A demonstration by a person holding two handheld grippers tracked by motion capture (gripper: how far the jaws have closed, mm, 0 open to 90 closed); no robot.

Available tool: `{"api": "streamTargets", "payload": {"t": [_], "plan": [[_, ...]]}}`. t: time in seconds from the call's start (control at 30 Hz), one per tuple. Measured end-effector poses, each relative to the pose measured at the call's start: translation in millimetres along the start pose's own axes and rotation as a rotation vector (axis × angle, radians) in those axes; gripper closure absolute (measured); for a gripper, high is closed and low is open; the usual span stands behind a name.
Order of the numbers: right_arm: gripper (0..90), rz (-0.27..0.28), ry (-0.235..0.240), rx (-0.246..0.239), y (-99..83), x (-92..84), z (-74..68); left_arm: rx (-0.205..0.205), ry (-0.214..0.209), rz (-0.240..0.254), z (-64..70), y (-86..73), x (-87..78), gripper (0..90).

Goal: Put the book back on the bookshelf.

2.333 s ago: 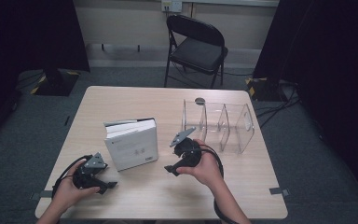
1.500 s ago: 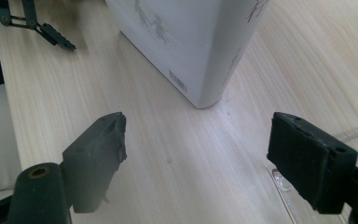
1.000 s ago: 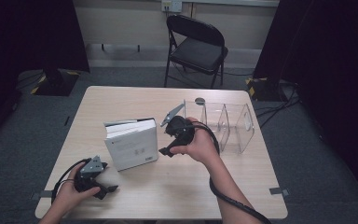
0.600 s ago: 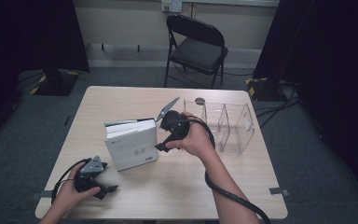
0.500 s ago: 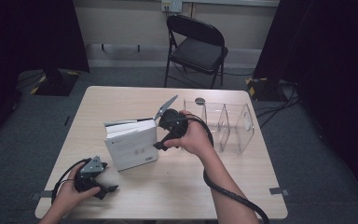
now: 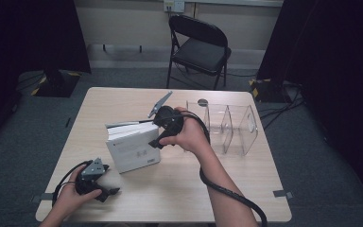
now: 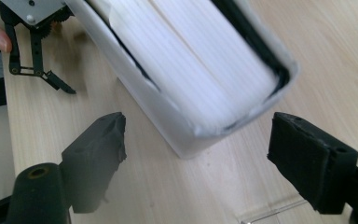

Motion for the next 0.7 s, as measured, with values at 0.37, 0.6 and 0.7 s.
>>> {"api": "streamTargets", "payload": {"t": [0.37, 0.6, 0.7], "plan": [[17.8, -0.004, 0.004, -0.057, 14.0, 7.9, -0.4, 0.001, 0.000, 0.000, 0.0, 0.0, 0.0, 0.0], [21.7, 0.028, 0.038, -0.080, 24.6, 10.3, -3.9, 0.006, -0.001, 0.000, -0.4, 0.2, 0.1, 0.0], [21.5, 0.024, 0.040, -0.099, 27.5, 13.5, -4.9, 0.007, -0.002, 0.000, -0.5, 0.2, 0.1, 0.0]]}}
Point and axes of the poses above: each handheld gripper's, and its own axes: x roughly forward along the jaws, y roughly out of its top, z roughly to its right, the point moved 6 cm from there along x, roughly forward along the jaws, and after that the axes turned 9 degrees about -z, right-handed, at the moved point
